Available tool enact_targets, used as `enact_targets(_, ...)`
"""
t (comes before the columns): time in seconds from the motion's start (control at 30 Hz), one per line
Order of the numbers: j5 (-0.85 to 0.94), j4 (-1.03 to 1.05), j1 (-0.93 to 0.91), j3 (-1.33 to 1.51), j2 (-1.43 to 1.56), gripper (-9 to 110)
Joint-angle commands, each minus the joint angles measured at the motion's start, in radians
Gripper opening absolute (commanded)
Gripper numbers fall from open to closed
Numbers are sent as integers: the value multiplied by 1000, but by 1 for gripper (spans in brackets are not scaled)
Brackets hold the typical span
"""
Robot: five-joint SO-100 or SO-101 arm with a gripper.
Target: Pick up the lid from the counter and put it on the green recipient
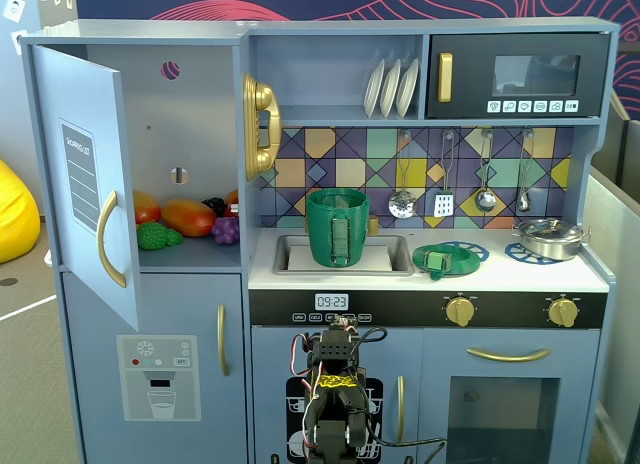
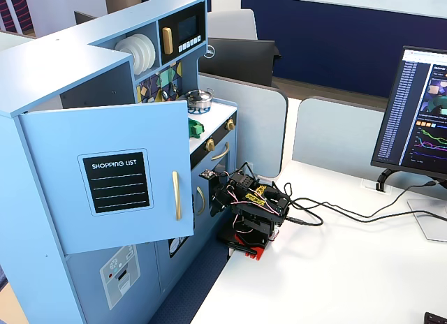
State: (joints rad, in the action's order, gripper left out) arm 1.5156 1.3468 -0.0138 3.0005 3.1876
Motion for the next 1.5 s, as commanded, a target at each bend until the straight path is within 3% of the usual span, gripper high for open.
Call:
enact_targets(0.0,35,186,-95,-3,-8,0)
enact_targets(0.4,55,161,-107,-3,-9,0)
enact_targets(0.53,77,-43,-215,-64,-41,0)
enact_targets(0.8,175,-477,-446,-523,-345,1)
enact_targets(0.97,133,-861,-584,-540,-430,28)
enact_targets(1.07,132,-1065,-617,-474,-439,38)
enact_targets(1.27,149,-1308,-632,-405,-474,46)
enact_targets(1.47,156,-1447,-637,-411,-572,46)
